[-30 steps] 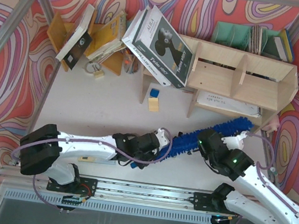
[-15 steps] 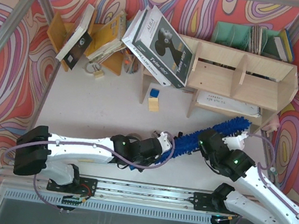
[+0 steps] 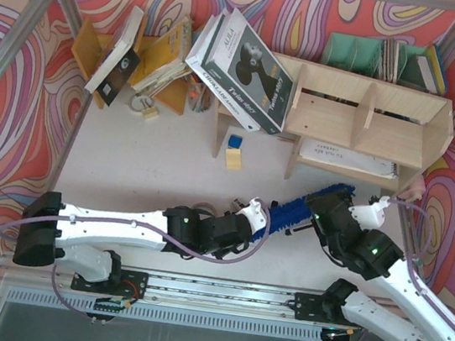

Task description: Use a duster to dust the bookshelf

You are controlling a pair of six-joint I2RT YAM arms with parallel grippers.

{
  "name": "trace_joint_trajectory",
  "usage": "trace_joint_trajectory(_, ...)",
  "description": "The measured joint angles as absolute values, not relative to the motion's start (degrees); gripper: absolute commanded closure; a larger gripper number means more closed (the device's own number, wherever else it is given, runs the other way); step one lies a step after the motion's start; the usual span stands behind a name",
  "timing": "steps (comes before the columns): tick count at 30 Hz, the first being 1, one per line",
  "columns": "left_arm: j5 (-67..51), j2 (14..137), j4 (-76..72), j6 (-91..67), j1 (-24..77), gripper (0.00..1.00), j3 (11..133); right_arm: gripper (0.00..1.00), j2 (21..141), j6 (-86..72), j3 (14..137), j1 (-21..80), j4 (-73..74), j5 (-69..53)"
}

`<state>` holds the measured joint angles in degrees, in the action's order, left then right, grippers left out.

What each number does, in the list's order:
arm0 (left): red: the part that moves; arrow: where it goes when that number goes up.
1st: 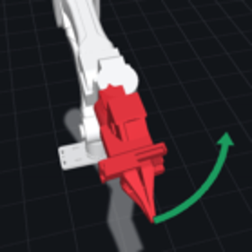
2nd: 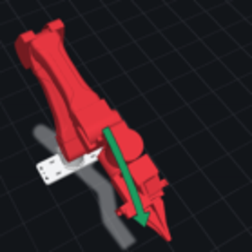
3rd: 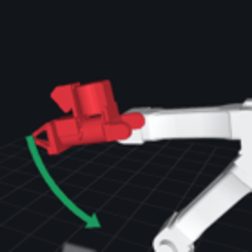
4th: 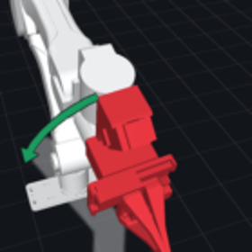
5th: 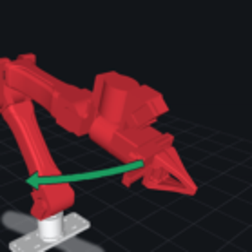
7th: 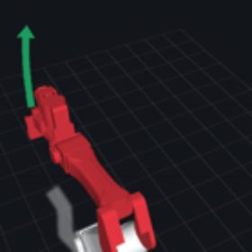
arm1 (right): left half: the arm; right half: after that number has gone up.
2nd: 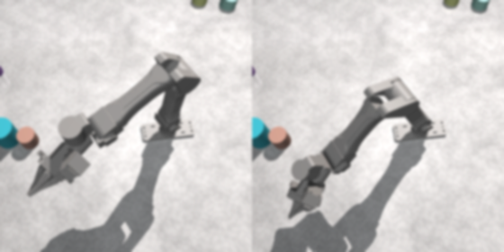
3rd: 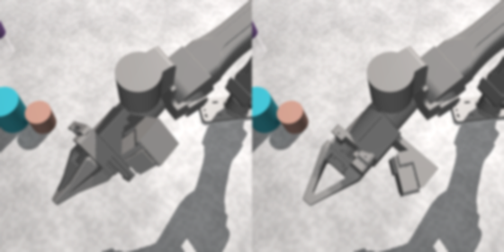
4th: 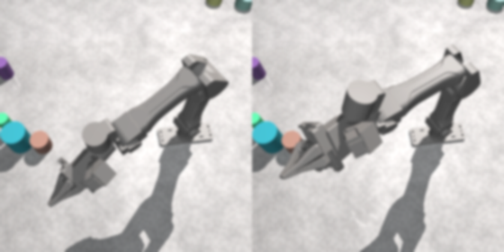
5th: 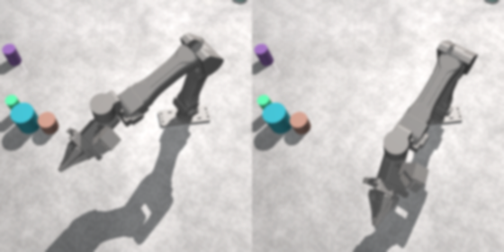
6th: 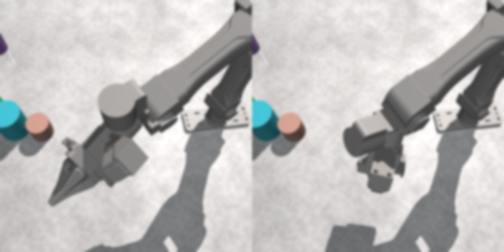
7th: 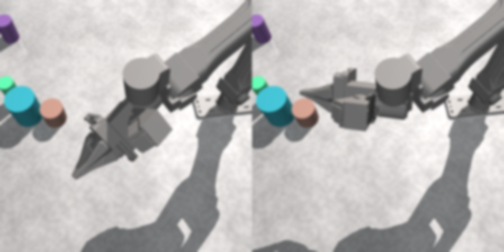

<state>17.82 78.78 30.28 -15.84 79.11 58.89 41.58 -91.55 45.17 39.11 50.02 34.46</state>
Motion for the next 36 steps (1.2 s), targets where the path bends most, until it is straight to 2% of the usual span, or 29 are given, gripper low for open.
trace_joint_trajectory(3,19.0,77.3,30.3,-15.9,79.2,1.00,58.9,0.22,41.6,-88.2,48.4,39.1,50.0,36.0)
trace_joint_trajectory(9,21.1,74.3,29.9,-16.0,79.6,1.00,58.7,0.19,41.7,-81.8,51.9,39.1,49.4,38.1)
trace_joint_trajectory(22,22.4,73.6,30.0,-15.9,82.1,1.00,59.2,0.18,49.2,-80.2,43.8,39.1,41.5,31.0)
trace_joint_trajectory(27,22.6,73.3,29.8,-15.6,83.3,1.00,60.5,0.29,49.8,-80.1,42.7,38.7,38.6,29.8)
trace_joint_trajectory(34,22.3,72.0,29.5,-14.9,83.9,1.00,60.6,0.70,50.3,-81.5,42.1,38.4,37.4,28.6)
trace_joint_trajectory(36,22.0,72.0,29.5,-14.7,84.0,0.94,60.6,0.77,49.3,-82.7,42.1,38.4,37.0,28.6)
